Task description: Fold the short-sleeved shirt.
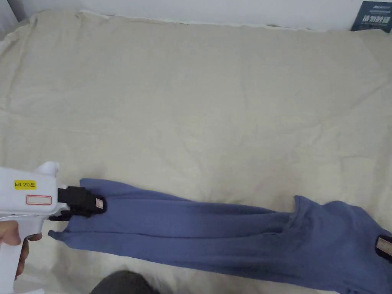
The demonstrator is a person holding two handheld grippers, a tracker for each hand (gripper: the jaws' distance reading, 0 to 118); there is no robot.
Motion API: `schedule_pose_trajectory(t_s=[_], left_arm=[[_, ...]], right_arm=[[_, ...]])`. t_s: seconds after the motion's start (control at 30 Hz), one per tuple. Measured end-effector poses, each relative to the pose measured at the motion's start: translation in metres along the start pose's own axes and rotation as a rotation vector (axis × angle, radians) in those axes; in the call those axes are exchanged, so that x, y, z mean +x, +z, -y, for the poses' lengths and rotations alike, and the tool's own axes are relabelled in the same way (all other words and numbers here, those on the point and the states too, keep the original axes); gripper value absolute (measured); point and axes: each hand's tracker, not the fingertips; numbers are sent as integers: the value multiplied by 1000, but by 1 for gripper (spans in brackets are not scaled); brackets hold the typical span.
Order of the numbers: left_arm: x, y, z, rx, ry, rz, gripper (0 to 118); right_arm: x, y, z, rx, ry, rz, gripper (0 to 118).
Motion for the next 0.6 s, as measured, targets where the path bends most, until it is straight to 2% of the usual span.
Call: schedule_pose_trajectory(t_s=[0.13, 0.17, 0.33, 0.5, 0.6], left_arm=[[62, 2, 16, 42, -134, -198, 8], [75, 2, 19, 22, -124, -217, 8], [140, -13, 32, 22, -207, -268, 8], [199, -46, 46, -42, -293, -268, 8], [231, -75, 57, -53, -381, -290, 8]], right_arm=[[6, 13, 2, 20, -26, -6, 0], [7, 17, 3, 25, -25, -3, 0], [7, 40, 9, 61, 34, 69, 0], [10, 61, 19, 88, 73, 77, 0], [14, 67, 25, 88, 68, 76, 0]])
